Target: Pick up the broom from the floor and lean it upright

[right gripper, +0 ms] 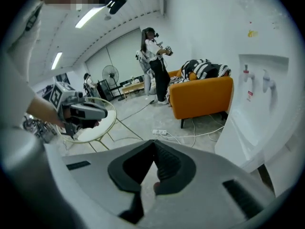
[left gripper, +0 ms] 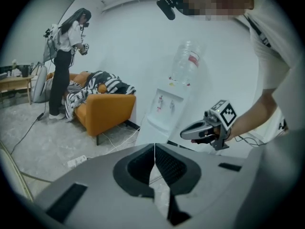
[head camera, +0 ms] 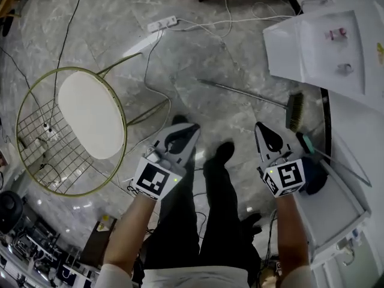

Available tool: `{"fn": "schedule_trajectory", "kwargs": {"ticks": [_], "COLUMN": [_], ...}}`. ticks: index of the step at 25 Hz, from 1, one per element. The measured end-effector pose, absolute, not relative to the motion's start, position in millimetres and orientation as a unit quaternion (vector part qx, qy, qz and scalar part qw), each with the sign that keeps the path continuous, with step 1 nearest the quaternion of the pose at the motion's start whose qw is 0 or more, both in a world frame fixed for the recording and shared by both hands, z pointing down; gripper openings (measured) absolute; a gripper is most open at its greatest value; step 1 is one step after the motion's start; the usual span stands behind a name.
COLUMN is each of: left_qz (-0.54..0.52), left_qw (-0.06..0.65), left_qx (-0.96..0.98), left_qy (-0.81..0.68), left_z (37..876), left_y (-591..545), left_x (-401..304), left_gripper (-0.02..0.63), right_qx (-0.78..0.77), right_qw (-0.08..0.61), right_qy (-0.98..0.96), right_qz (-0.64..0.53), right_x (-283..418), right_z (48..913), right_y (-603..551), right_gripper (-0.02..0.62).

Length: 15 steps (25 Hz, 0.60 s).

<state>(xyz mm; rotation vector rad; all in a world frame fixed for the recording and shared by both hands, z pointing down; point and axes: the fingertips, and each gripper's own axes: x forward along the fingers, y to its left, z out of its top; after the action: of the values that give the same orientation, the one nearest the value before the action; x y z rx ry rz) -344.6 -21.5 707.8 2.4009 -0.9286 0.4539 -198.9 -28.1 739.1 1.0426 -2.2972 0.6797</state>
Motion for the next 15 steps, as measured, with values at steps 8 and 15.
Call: {"fn": "schedule_trajectory", "kwargs": {"ticks": [8,15], "left_qz": [0.199,0.225], "left_qw": [0.246,0.232], "left_qx": [0.893,0.898], "left_qy": [-0.321,-0.299], "left_z": [837.0,941.2], "left_y": [-16.3,-8.7], "left_x": [-354.3,-371.5], "left_gripper": [0.009,0.009], "right_qx": [0.355,0.337], "right_qw": [0.287,0.301], "right_qy": [-0.857,-0.861], "right_qz": [0.24,0.232], "right_x": [-224.9,-236.5], "right_z": [881.3,981.6], "right_y": [-31.5,-40.4], "right_gripper": [-0.002,-0.002]}}
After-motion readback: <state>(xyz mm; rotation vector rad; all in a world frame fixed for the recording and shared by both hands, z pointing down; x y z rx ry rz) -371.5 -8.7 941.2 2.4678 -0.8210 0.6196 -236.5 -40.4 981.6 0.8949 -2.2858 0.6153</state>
